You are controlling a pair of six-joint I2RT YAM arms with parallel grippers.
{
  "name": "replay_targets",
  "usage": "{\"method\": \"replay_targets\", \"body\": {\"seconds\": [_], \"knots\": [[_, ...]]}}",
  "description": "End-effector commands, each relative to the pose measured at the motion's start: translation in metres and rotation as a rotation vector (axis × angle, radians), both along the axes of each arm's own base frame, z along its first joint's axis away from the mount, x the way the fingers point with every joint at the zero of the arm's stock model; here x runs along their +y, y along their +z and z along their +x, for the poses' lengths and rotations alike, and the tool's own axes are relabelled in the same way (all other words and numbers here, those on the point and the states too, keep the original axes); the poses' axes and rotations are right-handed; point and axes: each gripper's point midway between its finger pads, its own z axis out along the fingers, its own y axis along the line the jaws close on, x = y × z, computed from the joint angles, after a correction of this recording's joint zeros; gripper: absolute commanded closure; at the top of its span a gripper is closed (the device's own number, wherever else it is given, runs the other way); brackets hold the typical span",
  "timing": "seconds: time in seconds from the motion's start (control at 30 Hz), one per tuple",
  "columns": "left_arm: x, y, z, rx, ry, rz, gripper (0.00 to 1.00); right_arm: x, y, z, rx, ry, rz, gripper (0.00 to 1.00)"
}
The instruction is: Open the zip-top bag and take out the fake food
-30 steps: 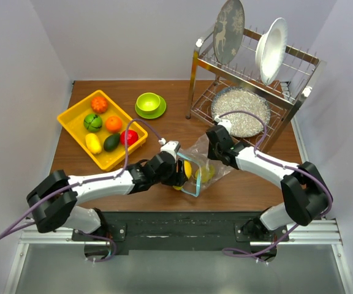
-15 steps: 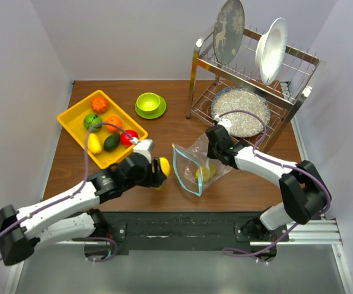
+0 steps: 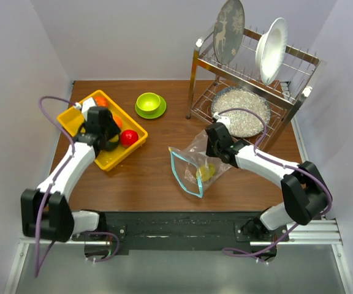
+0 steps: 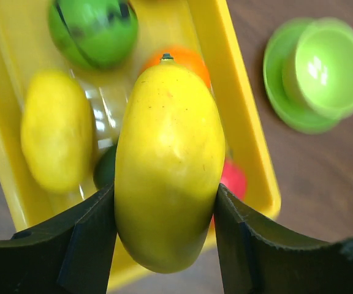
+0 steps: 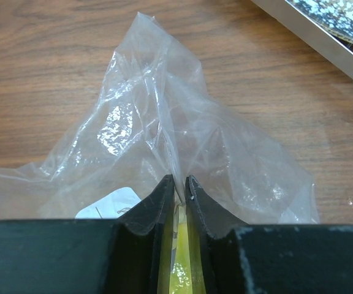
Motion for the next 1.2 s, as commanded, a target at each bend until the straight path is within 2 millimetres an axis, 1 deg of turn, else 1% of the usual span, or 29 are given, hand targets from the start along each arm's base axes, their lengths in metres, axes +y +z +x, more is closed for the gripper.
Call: {"method": "replay_targets", "body": {"seconds": [0.0,0.03,0.07,0.1,0.13,0.17,0.23,0.27,0.37,0.47,0.53,0.57,0.6,0.67,0.7,0.73,0.77,0.87,0.9,0.93,1.0,1.03,1.07,1.1,1.13,1.17], "knots": [[0.05,0.026,0.056,-0.066,0.117,0.062,0.8,0.014,0.034,0.008,-0.078,0.041,0.068,0.83],[0.059,0.021,0.059,-0.05,0.138,0.07,0.8,0.017,0.034,0.007,-0.074,0.054,0.08,0.83],[0.061,0.019,0.064,-0.041,0.148,0.068,0.81,0.017,0.035,0.007,-0.08,0.058,0.086,0.83],[0.085,0.003,0.064,-0.004,0.198,0.061,0.81,0.019,0.037,0.007,-0.084,0.065,0.093,0.83],[0.093,-0.004,0.065,0.008,0.216,0.059,0.82,0.022,0.037,0.006,-0.081,0.077,0.1,0.83],[0.106,-0.015,0.065,0.032,0.251,0.058,0.82,0.022,0.037,0.007,-0.083,0.079,0.103,0.83],[0.117,-0.025,0.065,0.047,0.265,0.057,0.82,0.024,0.038,0.007,-0.083,0.085,0.107,0.83],[0.127,-0.034,0.063,0.072,0.29,0.06,0.82,0.025,0.037,0.007,-0.079,0.092,0.111,0.83],[0.139,-0.05,0.061,0.101,0.315,0.043,0.82,0.029,0.039,0.006,-0.082,0.105,0.126,0.83],[0.144,-0.059,0.063,0.122,0.316,0.045,0.8,0.03,0.039,0.006,-0.082,0.11,0.133,0.82],[0.145,-0.061,0.066,0.13,0.313,0.044,0.7,0.031,0.039,0.006,-0.081,0.113,0.14,0.81],[0.145,-0.059,0.07,0.127,0.306,0.046,0.63,0.033,0.04,0.006,-0.084,0.118,0.143,0.81],[0.146,-0.058,0.071,0.124,0.307,0.045,0.47,0.034,0.039,0.005,-0.081,0.124,0.149,0.8],[0.147,-0.048,0.077,0.105,0.302,0.052,0.33,0.035,0.039,0.005,-0.079,0.128,0.154,0.78],[0.147,-0.043,0.078,0.097,0.298,0.051,0.22,0.035,0.04,0.005,-0.079,0.129,0.153,0.77],[0.147,-0.037,0.08,0.093,0.295,0.054,0.17,0.036,0.039,0.004,-0.077,0.131,0.153,0.75],[0.149,-0.031,0.08,0.083,0.298,0.058,0.09,0.035,0.039,0.004,-0.077,0.132,0.15,0.73],[0.15,-0.015,0.077,0.066,0.309,0.071,0.02,0.034,0.04,0.003,-0.076,0.13,0.149,0.68],[0.149,-0.012,0.075,0.064,0.309,0.072,0.02,0.033,0.04,0.004,-0.078,0.127,0.146,0.65],[0.148,-0.004,0.07,0.052,0.306,0.075,0.02,0.033,0.041,0.004,-0.081,0.125,0.143,0.63],[0.14,0.004,0.066,0.031,0.286,0.075,0.06,0.03,0.043,0.003,-0.082,0.12,0.136,0.57],[0.128,0.014,0.061,0.003,0.261,0.081,0.08,0.028,0.044,0.003,-0.083,0.113,0.131,0.56],[0.119,0.019,0.059,-0.014,0.241,0.086,0.13,0.027,0.043,0.001,-0.075,0.11,0.126,0.54],[0.109,0.022,0.055,-0.029,0.217,0.093,0.16,0.026,0.046,0.001,-0.08,0.11,0.129,0.5],[0.086,0.027,0.047,-0.05,0.176,0.095,0.17,0.025,0.049,-0.001,-0.084,0.108,0.132,0.48],[0.074,0.027,0.042,-0.061,0.15,0.092,0.23,0.021,0.049,-0.002,-0.083,0.097,0.121,0.46]]}}
